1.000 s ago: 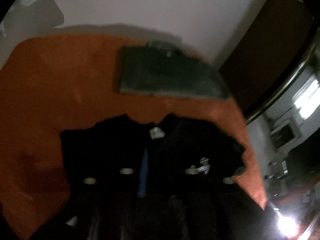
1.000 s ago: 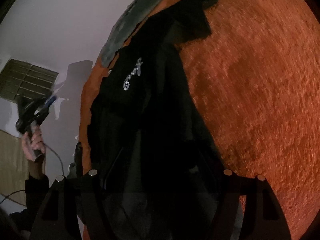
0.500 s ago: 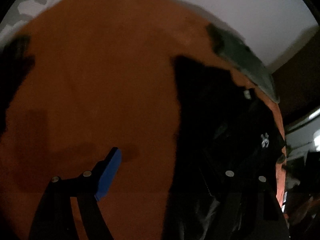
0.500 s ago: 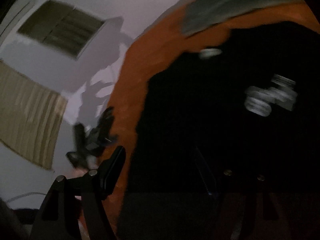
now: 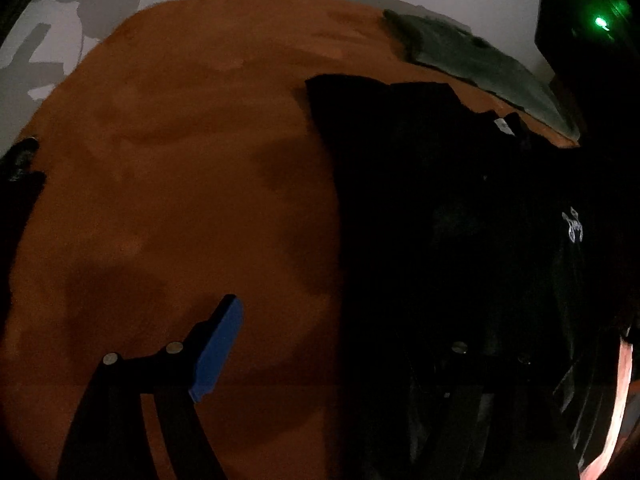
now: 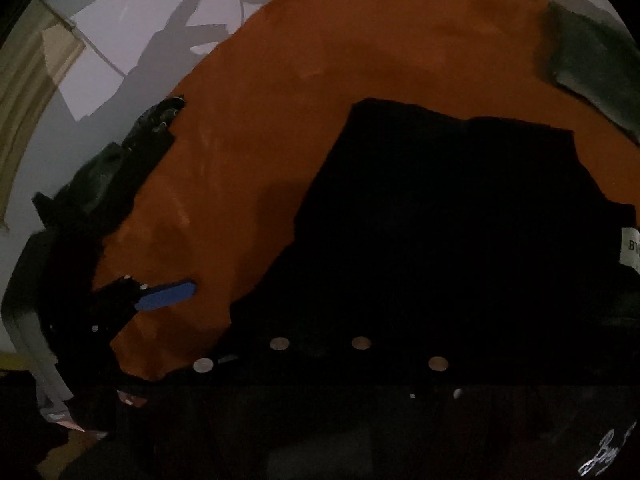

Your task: Fold clothes

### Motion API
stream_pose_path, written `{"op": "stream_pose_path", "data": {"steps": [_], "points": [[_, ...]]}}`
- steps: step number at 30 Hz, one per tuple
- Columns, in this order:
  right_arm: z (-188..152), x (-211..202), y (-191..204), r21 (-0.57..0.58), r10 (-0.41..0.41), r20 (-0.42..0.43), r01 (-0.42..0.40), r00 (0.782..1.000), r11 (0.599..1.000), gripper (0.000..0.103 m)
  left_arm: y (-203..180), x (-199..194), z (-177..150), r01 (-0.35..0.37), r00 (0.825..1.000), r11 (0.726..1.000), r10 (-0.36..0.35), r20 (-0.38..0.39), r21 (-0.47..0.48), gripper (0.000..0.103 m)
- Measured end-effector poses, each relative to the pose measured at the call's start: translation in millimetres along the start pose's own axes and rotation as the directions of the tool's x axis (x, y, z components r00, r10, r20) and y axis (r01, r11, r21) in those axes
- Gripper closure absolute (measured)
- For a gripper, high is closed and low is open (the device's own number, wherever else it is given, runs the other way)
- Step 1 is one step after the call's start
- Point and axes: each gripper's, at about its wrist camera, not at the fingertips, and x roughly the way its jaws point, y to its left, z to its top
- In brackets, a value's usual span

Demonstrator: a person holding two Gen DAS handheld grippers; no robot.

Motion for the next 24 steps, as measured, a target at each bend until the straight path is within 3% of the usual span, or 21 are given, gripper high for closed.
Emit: {"op": "stream_pose_path", "data": {"steps": [4,8,11,15,16,17,18,21,22,24], "points": [[-24,-34,-6,0.053,0.049,0.125,-0.056,0.991,0.997,0.102,-1,9,-1,-0.028,1.000,1.000,0.028,0.008,0.012,0.025],[-69,-64,0,0.002,0.049,0.163,-0.050,0.985,0.999,0.103,2,5,-7,-0.077,0.996,0.997,0.077,0.038,0.012,0.025],[-94,-55,3,-0.063,-0.022,0.101,0.029,0.995,0.998,0.103,11,3,-11,-0.099,0.994,0.995,0.098,0.037,0.005,0.025],[-99,-42,-10,0.010,-0.019,0.037,0.019,0.999,1.000,0.103,24,-4,-12,-0.095,0.995,0.995,0.096,0.028,-0.039,0.025],[-95,-43,-13,0.042,0.012,0.047,-0.014,0.999,0.999,0.102,25,-5,-11,-0.094,0.995,0.994,0.095,0.025,-0.049,0.025],[-90,-43,-15,0.074,0.046,0.061,-0.051,0.997,0.996,0.100,27,-6,-10,-0.100,0.995,0.994,0.101,0.023,-0.052,0.025],[-86,-44,-17,0.106,0.080,0.076,-0.087,0.994,0.991,0.090,29,-7,-9,-0.106,0.994,0.993,0.108,0.025,-0.056,0.025],[-71,-41,-17,0.180,0.172,0.109,-0.190,0.979,0.965,0.055,35,-8,-9,-0.100,0.995,0.992,0.101,0.020,-0.073,0.025],[-66,-36,-16,0.200,0.198,0.108,-0.216,0.974,0.956,0.051,35,-10,-9,-0.081,0.996,0.994,0.083,0.024,-0.072,0.025],[-57,-24,-16,0.238,0.224,0.100,-0.242,0.969,0.940,0.051,32,-13,-8,-0.042,0.998,0.997,0.045,0.040,-0.060,0.025]]}}
